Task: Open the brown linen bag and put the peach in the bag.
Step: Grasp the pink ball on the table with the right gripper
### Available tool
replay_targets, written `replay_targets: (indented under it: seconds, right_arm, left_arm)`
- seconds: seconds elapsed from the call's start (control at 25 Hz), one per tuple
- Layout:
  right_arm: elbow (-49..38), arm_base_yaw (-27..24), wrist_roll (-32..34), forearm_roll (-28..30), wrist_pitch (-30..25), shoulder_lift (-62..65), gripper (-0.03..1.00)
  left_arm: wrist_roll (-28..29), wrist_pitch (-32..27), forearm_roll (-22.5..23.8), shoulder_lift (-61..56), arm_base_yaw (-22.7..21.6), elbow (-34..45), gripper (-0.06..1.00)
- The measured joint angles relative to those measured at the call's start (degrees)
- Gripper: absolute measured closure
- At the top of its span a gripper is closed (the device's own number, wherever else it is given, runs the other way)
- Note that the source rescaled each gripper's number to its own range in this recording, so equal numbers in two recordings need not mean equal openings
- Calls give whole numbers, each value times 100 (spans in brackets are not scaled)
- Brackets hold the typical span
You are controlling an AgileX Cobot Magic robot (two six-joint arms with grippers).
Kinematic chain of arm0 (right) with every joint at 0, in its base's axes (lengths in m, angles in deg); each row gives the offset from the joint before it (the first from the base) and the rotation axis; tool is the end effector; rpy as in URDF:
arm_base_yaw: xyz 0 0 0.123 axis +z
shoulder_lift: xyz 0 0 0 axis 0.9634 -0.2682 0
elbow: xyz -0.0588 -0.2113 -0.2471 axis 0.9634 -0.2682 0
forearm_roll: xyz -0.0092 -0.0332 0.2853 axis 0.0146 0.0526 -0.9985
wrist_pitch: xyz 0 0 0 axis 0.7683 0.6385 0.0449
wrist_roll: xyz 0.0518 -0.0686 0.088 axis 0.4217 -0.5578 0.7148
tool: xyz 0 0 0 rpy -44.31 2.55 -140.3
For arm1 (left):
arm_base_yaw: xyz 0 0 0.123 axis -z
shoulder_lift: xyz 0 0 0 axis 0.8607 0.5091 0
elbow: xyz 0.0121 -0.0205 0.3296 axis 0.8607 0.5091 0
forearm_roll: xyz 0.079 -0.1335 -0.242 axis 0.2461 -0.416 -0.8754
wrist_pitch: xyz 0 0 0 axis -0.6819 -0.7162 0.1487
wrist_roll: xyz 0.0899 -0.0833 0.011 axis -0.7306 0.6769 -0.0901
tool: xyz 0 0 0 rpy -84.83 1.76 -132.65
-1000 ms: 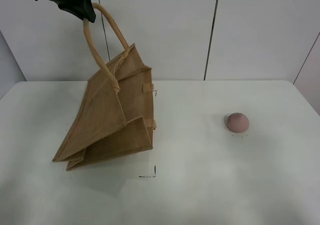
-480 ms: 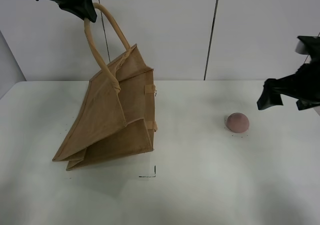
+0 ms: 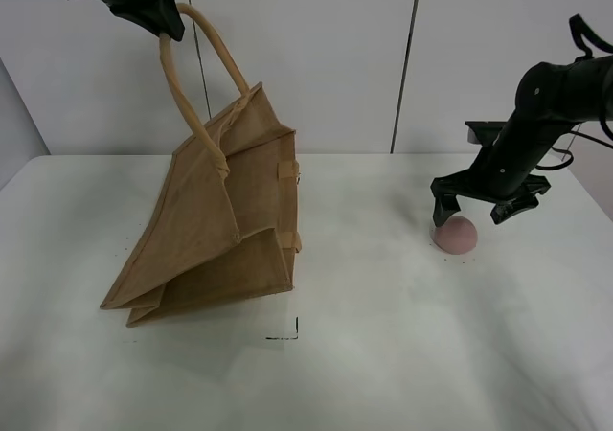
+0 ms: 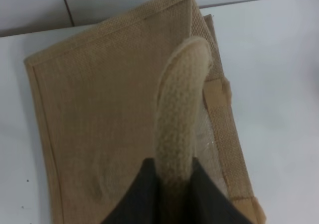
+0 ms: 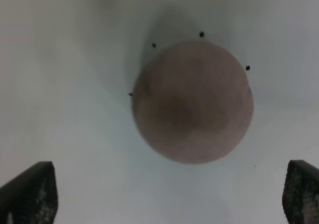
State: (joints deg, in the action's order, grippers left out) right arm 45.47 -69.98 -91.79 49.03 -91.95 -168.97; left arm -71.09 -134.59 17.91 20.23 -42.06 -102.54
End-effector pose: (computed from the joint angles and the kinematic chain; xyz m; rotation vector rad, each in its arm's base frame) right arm 0.4448 0.0450 0.1582 -0.0677 2.9618 0.1392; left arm 0.4606 -0.1438 0.4570 0.1823 2.3750 -0.2164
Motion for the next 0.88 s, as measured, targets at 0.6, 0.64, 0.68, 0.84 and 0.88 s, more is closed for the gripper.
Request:
replay_targets:
  seconds: [0.6, 0.64, 0.68, 0.84, 0.88]
  right_arm:
    - [80, -25, 19, 129, 1184, -928, 11]
    - [87, -25, 26, 122, 1184, -928, 18]
    - [87, -25, 46, 110, 1171, -928, 29]
    - [127, -25, 57, 92, 1002, -917, 83]
    - [158, -25, 57, 85, 927, -911, 92]
  left_arm:
    - [0, 0, -151, 0, 0, 0, 94]
    - [0, 0, -171, 0, 0, 0, 94]
    - [0, 0, -172, 0, 0, 0, 94]
    - [0, 0, -183, 0, 0, 0, 94]
    - [0, 0, -188, 0, 0, 0, 94]
